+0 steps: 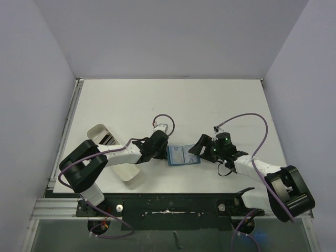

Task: Put the credit cards into the card holder
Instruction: Close the card holder at the center of the board.

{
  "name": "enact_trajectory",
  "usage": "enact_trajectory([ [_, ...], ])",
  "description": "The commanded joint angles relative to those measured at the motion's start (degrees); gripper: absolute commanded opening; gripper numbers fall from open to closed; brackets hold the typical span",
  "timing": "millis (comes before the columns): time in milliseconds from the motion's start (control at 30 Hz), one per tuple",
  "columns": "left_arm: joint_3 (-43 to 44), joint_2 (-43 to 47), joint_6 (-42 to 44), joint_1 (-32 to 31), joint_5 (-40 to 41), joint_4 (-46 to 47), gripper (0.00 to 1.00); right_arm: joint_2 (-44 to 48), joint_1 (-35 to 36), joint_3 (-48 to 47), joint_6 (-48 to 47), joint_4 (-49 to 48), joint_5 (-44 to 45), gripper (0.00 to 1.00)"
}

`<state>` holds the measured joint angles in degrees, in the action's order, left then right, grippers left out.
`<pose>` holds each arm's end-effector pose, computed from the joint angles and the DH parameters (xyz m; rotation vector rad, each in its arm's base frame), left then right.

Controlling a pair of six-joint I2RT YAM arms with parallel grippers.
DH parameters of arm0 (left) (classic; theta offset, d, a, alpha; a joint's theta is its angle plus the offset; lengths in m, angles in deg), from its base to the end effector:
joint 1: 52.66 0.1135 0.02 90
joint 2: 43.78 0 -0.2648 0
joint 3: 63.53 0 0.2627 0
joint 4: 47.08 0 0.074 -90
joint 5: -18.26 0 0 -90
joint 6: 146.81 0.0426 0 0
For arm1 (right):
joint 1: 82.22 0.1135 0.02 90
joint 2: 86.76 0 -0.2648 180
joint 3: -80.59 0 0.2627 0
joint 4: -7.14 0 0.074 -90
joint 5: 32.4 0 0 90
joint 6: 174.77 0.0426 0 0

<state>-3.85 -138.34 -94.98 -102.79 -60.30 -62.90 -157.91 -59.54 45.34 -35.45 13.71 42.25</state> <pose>0.2180 -0.2478 0.1377 0.1702 2.4764 -0.4387 0.2098 0.0999 0.1324 0.4261 2.4352 0.9078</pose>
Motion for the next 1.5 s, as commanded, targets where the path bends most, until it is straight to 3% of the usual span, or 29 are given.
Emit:
enact_trajectory([
  [0, -0.33, 2.11, -1.16, -0.04, -3.23, 5.55, 0.0, 1.52, -0.85, 1.47, 2.39, -5.79, -5.67, 0.74],
  [800, 2.39, -0.87, -1.59, -0.51, -5.49, 6.93, 0.0, 8.03, -2.1, 1.79, 6.94, -12.27, -15.67, 0.74],
  [1133, 1.28, -1.73, -4.98, -0.74, -10.43, 13.87, 0.0, 5.4, -0.43, 1.52, 8.52, -15.94, -16.43, 0.73],
  [1333, 0.59, -1.74, -6.03, -0.66, -11.73, 15.71, 0.0, 1.75, 0.86, 0.26, 6.18, -13.18, -14.15, 0.72],
  [1467, -0.34, -0.86, -6.34, -0.54, -11.63, 16.07, 0.0, 0.95, 1.15, -0.92, 1.79, -6.62, -9.3, 0.65],
])
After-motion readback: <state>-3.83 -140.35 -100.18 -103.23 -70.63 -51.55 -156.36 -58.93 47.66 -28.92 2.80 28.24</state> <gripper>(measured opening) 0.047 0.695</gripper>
